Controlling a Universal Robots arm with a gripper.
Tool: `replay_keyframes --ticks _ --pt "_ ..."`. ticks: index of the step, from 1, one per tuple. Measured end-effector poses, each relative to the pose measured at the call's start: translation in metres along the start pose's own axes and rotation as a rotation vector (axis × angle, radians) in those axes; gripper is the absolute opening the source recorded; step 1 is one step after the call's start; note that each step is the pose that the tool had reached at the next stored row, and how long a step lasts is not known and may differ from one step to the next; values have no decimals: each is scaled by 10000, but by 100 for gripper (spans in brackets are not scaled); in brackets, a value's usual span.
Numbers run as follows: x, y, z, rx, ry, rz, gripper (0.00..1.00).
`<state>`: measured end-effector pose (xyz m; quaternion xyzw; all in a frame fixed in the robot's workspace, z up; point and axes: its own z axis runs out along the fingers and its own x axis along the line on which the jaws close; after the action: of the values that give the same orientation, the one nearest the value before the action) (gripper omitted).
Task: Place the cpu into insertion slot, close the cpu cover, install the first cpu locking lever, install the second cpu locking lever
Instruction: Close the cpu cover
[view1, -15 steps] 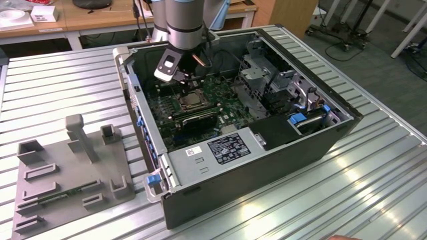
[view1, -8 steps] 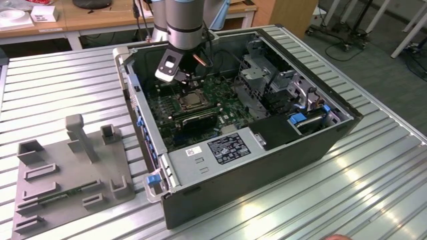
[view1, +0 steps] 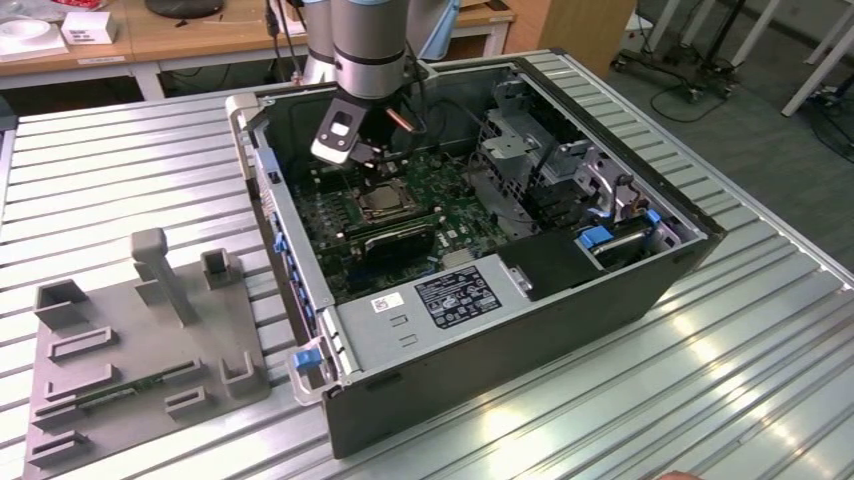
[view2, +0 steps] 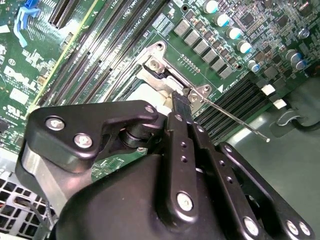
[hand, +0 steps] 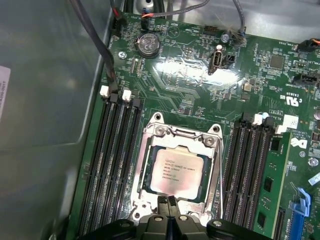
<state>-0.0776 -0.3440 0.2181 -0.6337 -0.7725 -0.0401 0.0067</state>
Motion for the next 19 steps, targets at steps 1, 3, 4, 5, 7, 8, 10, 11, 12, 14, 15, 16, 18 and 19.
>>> replay_keyframes --ticks 1,3,4,5,7,8,10,11,12,14,15,16,18,19 --pt "0 0 0 7 6 -112 11" --pt "0 0 0 21 18 -338 11" --pt "0 0 0 23 20 -380 11" --pt "0 0 0 23 20 -383 11" --pt "0 0 0 24 20 -384 11" --pt "0 0 0 24 20 -385 11" --pt "0 0 0 24 20 -385 11" --pt "0 0 0 24 20 -385 11" --pt "0 0 0 24 20 -391 11" --pt "0 0 0 28 24 -446 11" --pt "0 0 0 30 27 -496 11" --pt "0 0 0 34 29 -555 11" --pt "0 0 0 41 37 -706 11" --pt "0 0 0 46 42 -797 11"
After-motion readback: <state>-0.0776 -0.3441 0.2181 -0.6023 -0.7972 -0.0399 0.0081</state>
